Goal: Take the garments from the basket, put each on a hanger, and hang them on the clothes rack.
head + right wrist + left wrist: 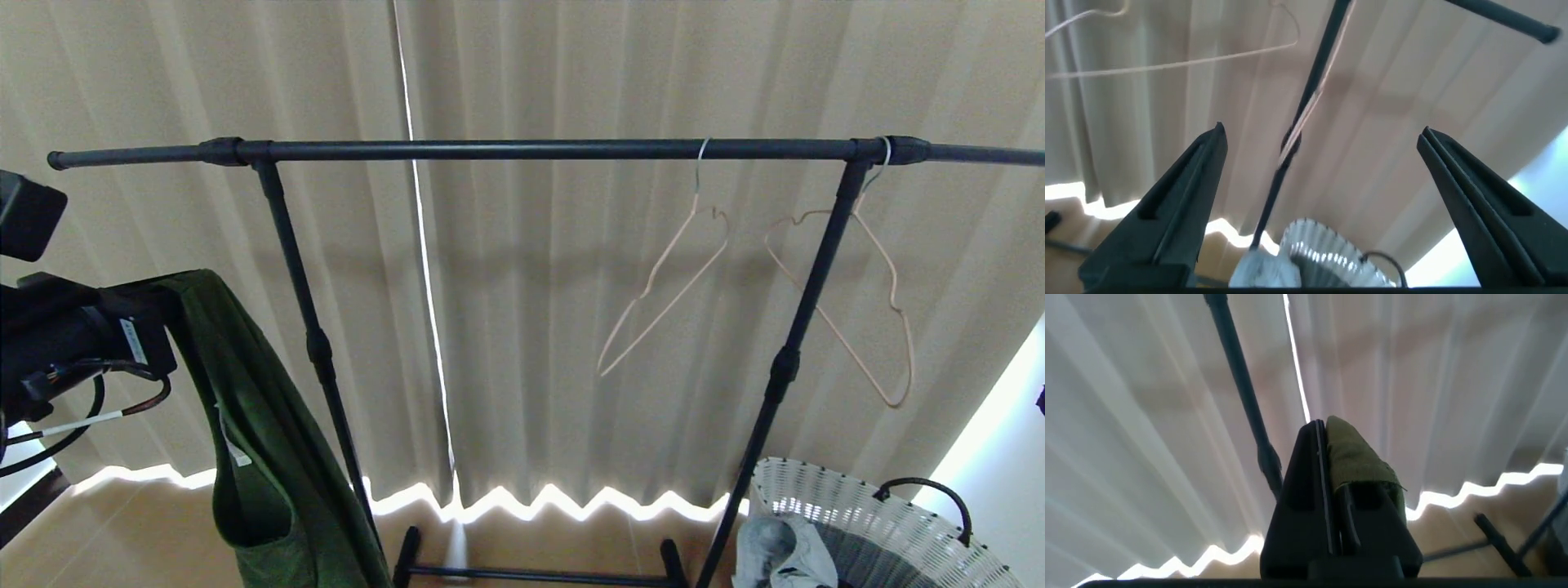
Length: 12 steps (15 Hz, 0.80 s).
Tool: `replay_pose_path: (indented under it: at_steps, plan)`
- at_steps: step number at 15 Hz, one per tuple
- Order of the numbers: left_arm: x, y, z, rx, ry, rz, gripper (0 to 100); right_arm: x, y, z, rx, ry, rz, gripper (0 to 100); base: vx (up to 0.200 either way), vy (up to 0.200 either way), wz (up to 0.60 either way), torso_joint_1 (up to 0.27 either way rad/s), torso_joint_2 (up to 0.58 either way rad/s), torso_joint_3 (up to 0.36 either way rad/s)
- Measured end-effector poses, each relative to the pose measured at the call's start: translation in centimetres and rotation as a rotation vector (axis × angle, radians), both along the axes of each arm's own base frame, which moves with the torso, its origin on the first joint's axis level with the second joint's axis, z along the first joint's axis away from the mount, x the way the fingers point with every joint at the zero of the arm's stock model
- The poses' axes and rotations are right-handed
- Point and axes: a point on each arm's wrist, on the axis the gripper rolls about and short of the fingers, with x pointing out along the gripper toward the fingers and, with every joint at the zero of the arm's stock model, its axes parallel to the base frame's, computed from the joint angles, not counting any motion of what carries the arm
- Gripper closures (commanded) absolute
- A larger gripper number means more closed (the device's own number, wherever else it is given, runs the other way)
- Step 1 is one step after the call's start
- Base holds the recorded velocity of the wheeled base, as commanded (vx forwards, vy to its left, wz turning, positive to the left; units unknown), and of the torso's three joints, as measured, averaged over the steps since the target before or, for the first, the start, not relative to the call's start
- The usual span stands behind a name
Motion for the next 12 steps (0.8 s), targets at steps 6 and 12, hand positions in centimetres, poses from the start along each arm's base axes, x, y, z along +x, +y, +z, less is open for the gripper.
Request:
replay_pose_path:
  at_steps: [6,12]
  plan:
    - [-1.2,-0.1,-0.4,0.142,-0.035,-0.016,100,3.1,-0.3,1.4,0.029,0.057,-0.059,0,0.0,0.0,0.0,0.0,0.0,0.0]
    - [-3.0,-0.2,-1.3,0.163,-0.028,-0.019,100,11.2,-1.8,2.6,0.215,0.201,-0.18,0,0.0,0.0,0.0,0.0,0.0,0.0]
